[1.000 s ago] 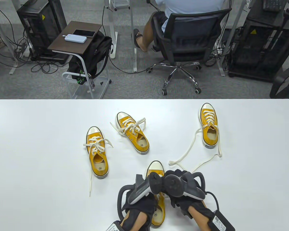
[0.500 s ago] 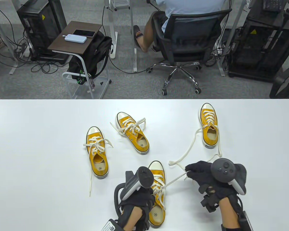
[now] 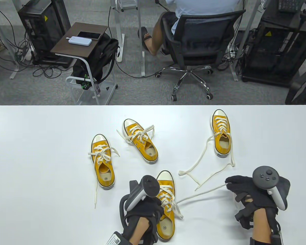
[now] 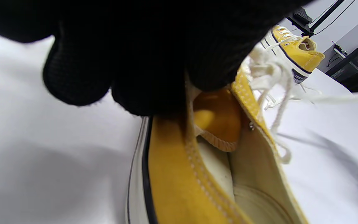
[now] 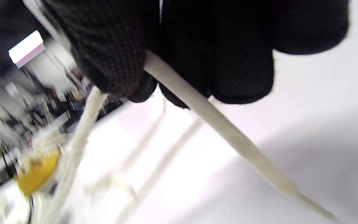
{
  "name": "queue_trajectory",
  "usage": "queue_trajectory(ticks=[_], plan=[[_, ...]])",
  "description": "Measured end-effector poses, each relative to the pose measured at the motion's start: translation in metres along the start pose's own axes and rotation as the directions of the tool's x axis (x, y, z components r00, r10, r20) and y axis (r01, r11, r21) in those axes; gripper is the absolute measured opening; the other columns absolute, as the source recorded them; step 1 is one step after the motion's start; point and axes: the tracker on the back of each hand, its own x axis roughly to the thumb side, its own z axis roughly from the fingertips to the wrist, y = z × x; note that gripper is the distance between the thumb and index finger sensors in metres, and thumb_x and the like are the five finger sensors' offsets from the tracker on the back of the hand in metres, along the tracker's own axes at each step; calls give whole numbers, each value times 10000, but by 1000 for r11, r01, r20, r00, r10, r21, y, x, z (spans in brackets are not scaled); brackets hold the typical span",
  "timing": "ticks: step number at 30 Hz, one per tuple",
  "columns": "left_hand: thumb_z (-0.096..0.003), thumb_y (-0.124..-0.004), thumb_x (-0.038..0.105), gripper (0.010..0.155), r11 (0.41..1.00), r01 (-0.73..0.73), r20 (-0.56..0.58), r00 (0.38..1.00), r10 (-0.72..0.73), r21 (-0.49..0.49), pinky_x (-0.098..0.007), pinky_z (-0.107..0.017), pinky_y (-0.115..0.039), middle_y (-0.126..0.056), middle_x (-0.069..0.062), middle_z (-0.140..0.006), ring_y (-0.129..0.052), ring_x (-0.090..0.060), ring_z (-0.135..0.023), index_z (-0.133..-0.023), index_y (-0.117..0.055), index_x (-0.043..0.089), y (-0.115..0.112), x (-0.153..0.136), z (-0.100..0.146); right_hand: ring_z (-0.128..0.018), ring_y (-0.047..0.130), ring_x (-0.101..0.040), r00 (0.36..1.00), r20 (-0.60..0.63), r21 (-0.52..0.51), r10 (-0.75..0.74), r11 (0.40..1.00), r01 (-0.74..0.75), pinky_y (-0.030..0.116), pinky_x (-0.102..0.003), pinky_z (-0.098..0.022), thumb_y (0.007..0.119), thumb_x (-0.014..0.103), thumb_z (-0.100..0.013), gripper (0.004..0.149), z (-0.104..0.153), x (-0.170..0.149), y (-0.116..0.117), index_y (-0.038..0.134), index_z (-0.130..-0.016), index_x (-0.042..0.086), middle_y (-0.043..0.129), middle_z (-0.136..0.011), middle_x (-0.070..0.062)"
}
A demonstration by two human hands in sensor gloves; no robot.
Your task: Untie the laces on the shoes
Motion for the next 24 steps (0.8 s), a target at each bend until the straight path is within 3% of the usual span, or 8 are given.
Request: queue_trajectory(ticks=[4, 7, 9, 11, 14, 18, 21, 24], plan=[[-474, -848, 400, 383, 1000, 2, 1, 1000, -2, 1, -460, -326, -865, -1068, -79, -652, -1047, -341, -519, -793, -943, 211, 0, 0, 0, -664, 919, -492, 996, -14, 171, 88, 982, -84, 736, -624, -458, 915, 291, -424, 505, -7, 8, 24, 877, -879, 74, 884, -889, -280], [-475, -849, 398, 382, 1000, -5, 3, 1000, 5, -4, -463, -328, -862, -1069, -81, -652, -1045, -344, -521, -794, -942, 210, 0, -1, -1, -778, 831, -537, 992, 19, 97, 123, 987, -125, 696, -649, -501, 914, 319, -421, 647, -2, 19, 21, 741, -985, 53, 751, -993, -337], [-475, -849, 398, 384, 1000, -7, 5, 1000, 7, -6, -463, -329, -862, -1067, -81, -655, -1044, -346, -522, -795, -941, 208, 0, -1, -1, -830, 756, -564, 992, 96, 19, 81, 996, -83, 651, -665, -535, 910, 312, -426, 615, 3, 30, 21, 758, -975, 83, 676, -1033, -349], [-476, -848, 397, 386, 1000, -6, 8, 1000, 6, -6, -468, -332, -859, -1065, -86, -656, -1041, -353, -525, -798, -939, 203, 0, -1, -1, -798, 806, -542, 980, 187, -6, 65, 998, -65, 687, -645, -513, 907, 337, -420, 542, 5, 44, 30, 832, -914, 126, 733, -1006, -330], [-478, -845, 399, 394, 1000, -4, 12, 1000, 4, -6, -473, -335, -855, -1064, -89, -663, -1037, -359, -530, -803, -940, 197, 0, 0, 0, -757, 847, -519, 953, 299, 92, 43, 993, -73, 705, -633, -500, 908, 334, -415, 494, 5, 67, 61, 868, -874, 157, 806, -957, -296], [-483, -833, 415, 417, 1000, -9, 17, 1000, 9, -3, -489, -343, -846, -1061, -107, -679, -1028, -381, -540, -811, -948, 184, 2, -1, 3, -747, 864, -477, 878, 430, 179, 210, 933, -311, 709, -618, -517, 906, 373, -399, 541, 11, 98, 114, 838, -895, 169, 815, -950, -254], [-488, -812, 437, 443, 1000, -19, 22, 1000, 20, -5, -495, -346, -843, -1058, -117, -690, -1025, -389, -546, -816, -949, 173, 2, -1, 4, -722, 888, -450, 846, 475, 139, 241, 929, -342, 721, -608, -510, 902, 415, -382, 546, 16, 109, 130, 847, -870, 176, 846, -916, -226], [-493, -792, 453, 473, 999, -38, 32, 999, 38, -17, -504, -354, -839, -1048, -132, -705, -1017, -400, -559, -826, -945, 156, 3, -2, 4, -645, 941, -419, 832, 507, 47, 227, 956, -289, 756, -587, -474, 914, 395, -378, 409, 22, 113, 136, 921, -744, 211, 923, -822, -183]])
